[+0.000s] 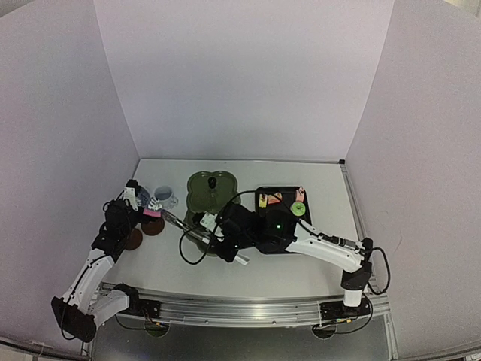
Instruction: Serve the afternoon tea
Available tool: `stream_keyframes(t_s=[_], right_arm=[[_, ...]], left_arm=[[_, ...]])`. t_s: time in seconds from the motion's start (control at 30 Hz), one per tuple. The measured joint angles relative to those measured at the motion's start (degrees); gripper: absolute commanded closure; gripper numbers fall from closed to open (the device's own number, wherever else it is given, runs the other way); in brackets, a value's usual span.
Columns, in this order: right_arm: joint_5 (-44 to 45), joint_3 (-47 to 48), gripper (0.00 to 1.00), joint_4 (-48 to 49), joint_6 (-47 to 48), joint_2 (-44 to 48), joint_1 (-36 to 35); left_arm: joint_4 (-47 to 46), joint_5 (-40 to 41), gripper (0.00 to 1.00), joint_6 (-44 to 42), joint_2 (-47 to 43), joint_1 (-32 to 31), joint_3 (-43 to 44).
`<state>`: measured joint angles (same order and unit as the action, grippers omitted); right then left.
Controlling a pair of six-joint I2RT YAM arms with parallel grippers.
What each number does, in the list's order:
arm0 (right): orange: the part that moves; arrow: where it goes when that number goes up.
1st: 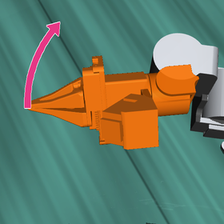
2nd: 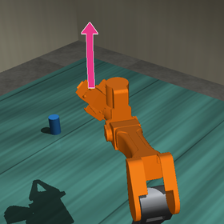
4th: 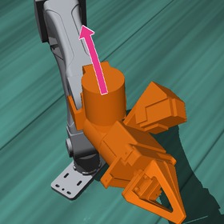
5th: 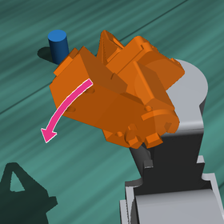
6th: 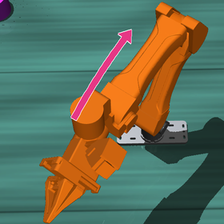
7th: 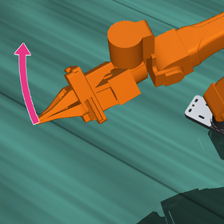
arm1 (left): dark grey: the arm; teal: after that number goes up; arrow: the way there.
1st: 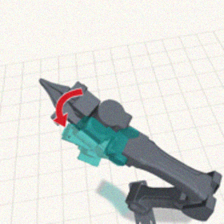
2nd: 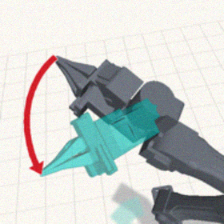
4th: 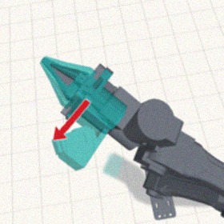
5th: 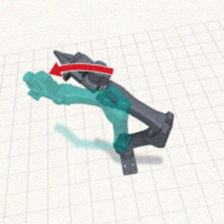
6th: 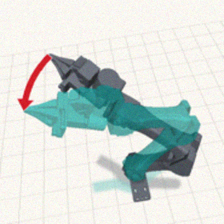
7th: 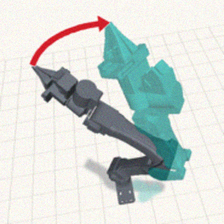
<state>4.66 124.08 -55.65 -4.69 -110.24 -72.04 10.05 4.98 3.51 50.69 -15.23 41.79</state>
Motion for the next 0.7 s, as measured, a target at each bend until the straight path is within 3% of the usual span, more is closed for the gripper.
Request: stream_keyframes(t_s=[0.17,0.33,0.7], right_arm=[[-3.32,-6.56,1.0,-1.23,0.38,0.12,-1.48],[-0.08,-11.04,1.0,-3.9,-1.49,0.13,-1.37],[7.47,-9.24,1.0,-9.12,-8.4,-1.72,2.09]], left_arm=[[-0.07,3.29,0.0,-0.03,-0.61,0.29,-1.0],[-0.09,3.78,0.01,-0.08,-0.63,0.29,-1.15],[-0.3,3.6,0.01,-0.42,-0.63,0.29,-1.17]])
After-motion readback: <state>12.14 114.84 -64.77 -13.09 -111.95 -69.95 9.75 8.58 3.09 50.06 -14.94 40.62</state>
